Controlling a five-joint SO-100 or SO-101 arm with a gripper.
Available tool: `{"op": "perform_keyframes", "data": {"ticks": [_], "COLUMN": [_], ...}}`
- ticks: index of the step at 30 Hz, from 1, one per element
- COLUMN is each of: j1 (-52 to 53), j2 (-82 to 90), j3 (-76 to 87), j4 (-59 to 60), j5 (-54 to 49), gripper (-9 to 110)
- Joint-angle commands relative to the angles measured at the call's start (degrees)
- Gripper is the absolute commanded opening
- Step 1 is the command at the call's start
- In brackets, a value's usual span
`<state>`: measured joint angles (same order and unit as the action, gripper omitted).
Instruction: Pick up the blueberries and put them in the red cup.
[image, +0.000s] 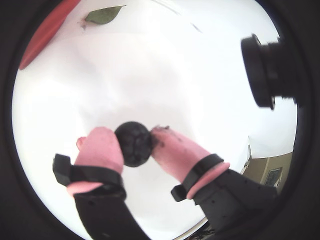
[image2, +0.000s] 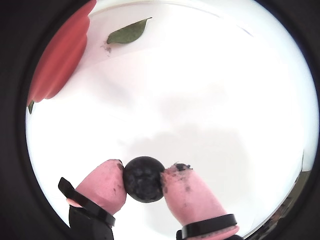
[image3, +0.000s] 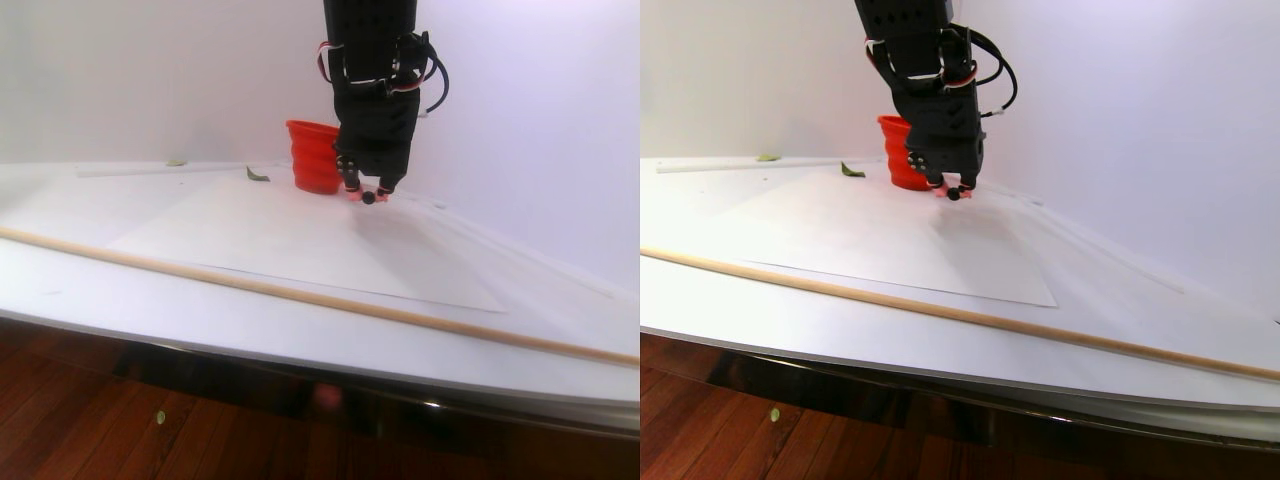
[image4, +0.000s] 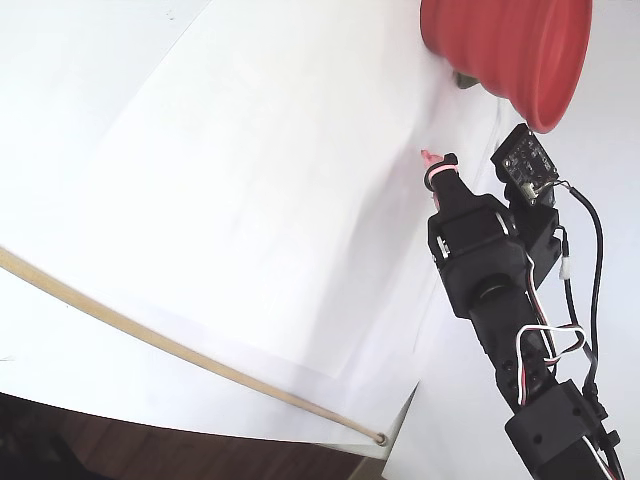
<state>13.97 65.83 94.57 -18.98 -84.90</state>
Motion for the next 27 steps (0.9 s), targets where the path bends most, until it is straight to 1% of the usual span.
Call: {"op": "perform_keyframes", "data": {"ticks": [1, 27], "j1": [0.09, -2.02], "j2": [9.14, 22.24], "j3": [-0.44, 6.15], "j4": [-1.41, 3.34], "j5": [-0.53, -2.11], "gripper": [12, 12]}}
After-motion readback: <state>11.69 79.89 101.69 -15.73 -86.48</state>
